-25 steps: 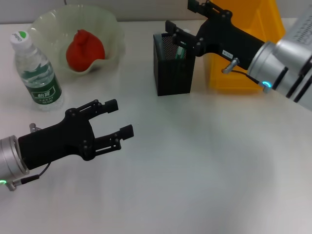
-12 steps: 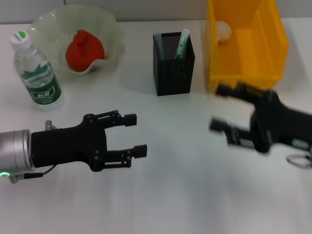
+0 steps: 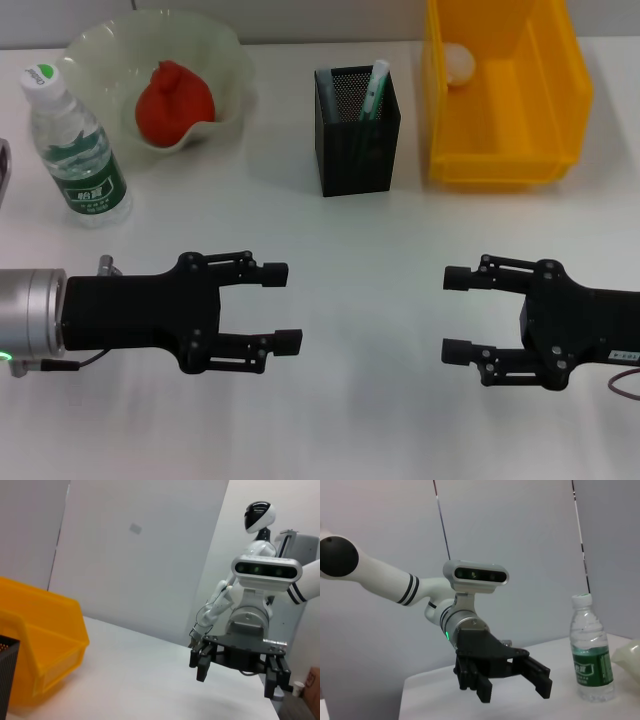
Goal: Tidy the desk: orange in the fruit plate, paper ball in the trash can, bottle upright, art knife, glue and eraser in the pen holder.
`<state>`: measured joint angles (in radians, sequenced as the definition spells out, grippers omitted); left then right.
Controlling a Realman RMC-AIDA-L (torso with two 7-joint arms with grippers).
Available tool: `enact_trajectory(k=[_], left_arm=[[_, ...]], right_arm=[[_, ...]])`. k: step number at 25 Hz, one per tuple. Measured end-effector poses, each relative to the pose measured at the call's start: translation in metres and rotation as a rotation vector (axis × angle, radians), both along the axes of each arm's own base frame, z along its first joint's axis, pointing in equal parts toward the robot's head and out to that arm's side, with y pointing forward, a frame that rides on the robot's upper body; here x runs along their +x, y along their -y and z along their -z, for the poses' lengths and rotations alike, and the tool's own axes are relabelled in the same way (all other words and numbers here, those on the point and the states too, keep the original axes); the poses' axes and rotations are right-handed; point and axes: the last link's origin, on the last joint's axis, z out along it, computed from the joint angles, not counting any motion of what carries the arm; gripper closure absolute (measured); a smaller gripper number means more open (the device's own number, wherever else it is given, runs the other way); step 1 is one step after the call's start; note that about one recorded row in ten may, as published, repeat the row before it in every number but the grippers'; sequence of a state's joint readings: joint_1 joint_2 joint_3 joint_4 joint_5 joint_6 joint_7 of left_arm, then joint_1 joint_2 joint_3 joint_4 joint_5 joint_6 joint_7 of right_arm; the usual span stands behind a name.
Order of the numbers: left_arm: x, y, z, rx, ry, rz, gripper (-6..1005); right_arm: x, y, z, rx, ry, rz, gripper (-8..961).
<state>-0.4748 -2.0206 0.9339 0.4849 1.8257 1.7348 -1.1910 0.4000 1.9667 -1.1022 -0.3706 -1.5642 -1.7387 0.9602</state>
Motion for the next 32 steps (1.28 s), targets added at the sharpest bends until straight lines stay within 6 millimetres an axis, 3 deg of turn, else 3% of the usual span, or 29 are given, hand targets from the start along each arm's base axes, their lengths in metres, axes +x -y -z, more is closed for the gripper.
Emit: enact_trajectory(k=[32], left_arm=[[0.0011,0.0014,-0.0026,-0.014,-0.011,0.031,198]], right_arm=[[-0.0075,-0.0038,0.0040,-0.038,0.012,-0.036,194]])
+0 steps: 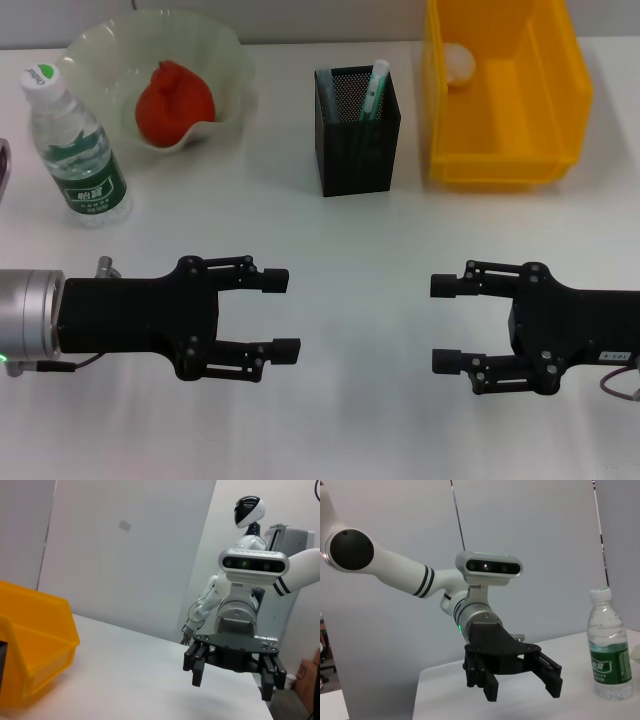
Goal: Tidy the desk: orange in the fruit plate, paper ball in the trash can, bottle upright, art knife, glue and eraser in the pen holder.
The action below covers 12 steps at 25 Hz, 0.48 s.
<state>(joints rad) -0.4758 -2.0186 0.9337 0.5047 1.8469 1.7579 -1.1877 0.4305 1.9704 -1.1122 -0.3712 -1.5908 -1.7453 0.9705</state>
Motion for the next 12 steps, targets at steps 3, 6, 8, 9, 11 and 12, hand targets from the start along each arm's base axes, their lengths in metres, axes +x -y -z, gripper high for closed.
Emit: enact_trajectory(k=[3,6,8,9,11,12], left_arm=[[-0.0001,0.0002,0.0001,-0.001,0.000,0.000,198],[-0.0004,0.0008,0.0002,-0.002,0.000,-0.001,198],[-0.0006,0.0011,0.0003,-0.003,0.000,-0.001,198],[-0.0008,0.0013,0.0003,-0.003,0.000,-0.001,198],[-0.0011,0.0017,0.0003,-0.002,0.000,0.000,198],[-0.0013,0.0018,0.0002,-0.001,0.000,-0.001,198]], right_arm=[[-0.0004,0.0000,0.0004,-0.001,-0.001,-0.001,194],[-0.0012,-0.0002,0.0008,-0.002,-0.003,-0.002,194],[-0.0018,-0.0005,0.0009,-0.002,-0.004,-0.004,193],[-0.0018,-0.0005,0.0009,-0.002,-0.004,-0.004,193],[-0.0020,-0.0006,0.0012,-0.002,-0.004,-0.004,193],[-0.0020,-0.0007,0.0014,-0.002,-0.004,-0.004,193]])
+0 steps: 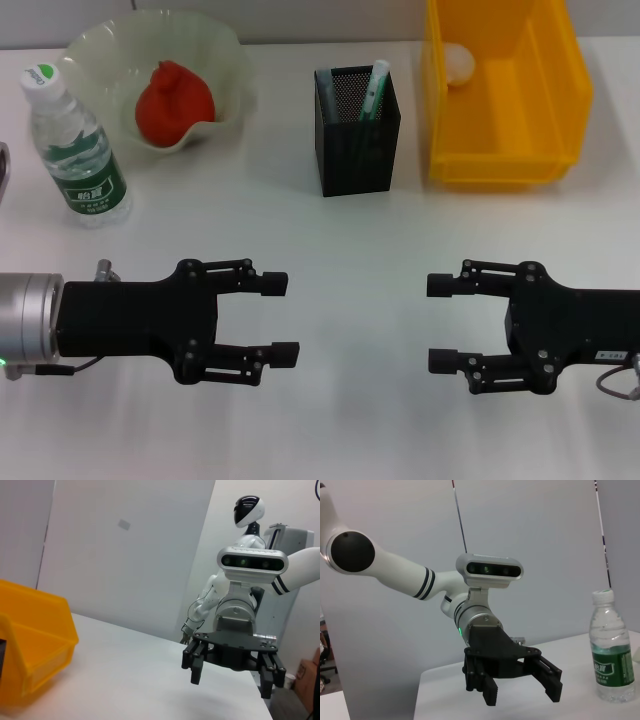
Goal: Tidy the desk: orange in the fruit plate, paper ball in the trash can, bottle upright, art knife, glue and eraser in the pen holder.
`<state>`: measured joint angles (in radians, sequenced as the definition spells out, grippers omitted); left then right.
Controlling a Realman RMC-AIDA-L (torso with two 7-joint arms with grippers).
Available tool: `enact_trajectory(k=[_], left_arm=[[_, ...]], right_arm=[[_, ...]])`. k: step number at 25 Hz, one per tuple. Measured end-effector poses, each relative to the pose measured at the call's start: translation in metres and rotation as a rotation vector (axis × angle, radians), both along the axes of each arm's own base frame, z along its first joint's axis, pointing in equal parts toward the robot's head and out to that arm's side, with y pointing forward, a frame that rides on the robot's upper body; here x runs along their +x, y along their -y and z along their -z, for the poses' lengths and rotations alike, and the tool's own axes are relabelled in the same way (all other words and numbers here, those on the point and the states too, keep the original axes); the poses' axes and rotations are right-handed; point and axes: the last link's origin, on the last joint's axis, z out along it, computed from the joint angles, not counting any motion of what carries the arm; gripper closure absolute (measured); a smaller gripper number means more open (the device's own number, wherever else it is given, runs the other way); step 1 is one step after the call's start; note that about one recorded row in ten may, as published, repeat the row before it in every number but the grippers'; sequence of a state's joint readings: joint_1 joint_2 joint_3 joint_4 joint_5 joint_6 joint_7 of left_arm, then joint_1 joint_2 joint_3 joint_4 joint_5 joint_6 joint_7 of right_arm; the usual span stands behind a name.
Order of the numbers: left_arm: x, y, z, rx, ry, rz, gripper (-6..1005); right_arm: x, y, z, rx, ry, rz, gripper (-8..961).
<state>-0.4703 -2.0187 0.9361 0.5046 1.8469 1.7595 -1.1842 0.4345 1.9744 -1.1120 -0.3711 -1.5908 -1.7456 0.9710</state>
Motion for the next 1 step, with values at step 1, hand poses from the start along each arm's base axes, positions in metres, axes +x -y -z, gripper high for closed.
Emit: enact_trajectory(k=[1], left_arm=[[-0.0001,0.0001,0.0000,0.000,0.000,0.000,198]], right_arm=[[-0.0002,-0.0003,0.0002,0.000,0.001,0.000,193]])
